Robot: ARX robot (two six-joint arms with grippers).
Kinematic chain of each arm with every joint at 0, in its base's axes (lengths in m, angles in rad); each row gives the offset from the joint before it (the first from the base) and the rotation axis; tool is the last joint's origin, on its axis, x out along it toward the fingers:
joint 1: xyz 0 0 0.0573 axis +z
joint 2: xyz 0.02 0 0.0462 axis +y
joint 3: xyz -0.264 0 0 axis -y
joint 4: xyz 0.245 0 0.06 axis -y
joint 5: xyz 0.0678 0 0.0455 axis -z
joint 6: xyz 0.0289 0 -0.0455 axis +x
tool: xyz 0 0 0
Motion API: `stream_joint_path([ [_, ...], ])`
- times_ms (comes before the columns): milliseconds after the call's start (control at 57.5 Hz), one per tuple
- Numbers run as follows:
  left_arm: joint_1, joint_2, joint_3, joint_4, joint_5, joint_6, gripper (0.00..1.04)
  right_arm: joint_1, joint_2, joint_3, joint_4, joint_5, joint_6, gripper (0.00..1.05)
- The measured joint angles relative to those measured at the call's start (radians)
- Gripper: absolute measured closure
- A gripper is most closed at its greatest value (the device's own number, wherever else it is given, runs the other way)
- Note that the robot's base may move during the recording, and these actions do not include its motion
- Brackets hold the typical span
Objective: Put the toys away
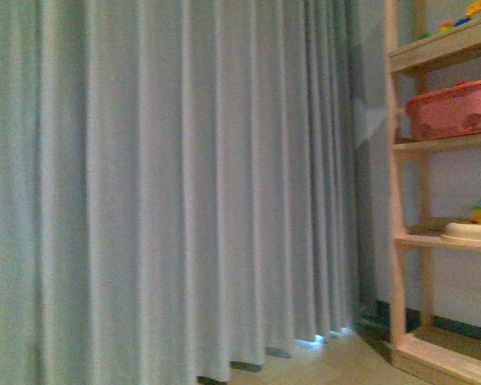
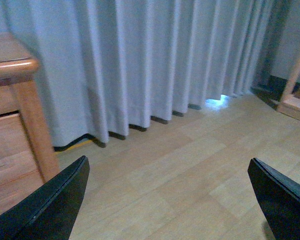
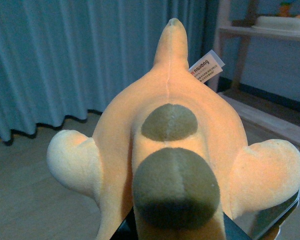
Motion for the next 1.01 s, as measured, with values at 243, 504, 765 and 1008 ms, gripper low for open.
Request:
stream_joint_path([
  [243,0.0,0.0,0.0,0.0,-0.002,0.0,0.06,0.0,0.0,0.0,0.0,0.0,0.0,0.98],
  [504,0.0,0.0,0.0,0.0,0.001,0.0,0.06,0.0,0.0,0.0,0.0,0.0,0.0,0.98],
  [765,0.0,0.0,0.0,0.0,-0.001,0.0,0.06,0.0,0.0,0.0,0.0,-0.002,0.0,0.98],
  [1008,0.0,0.0,0.0,0.0,0.002,0.0,0.06,0.0,0.0,0.0,0.0,0.0,0.0,0.98],
])
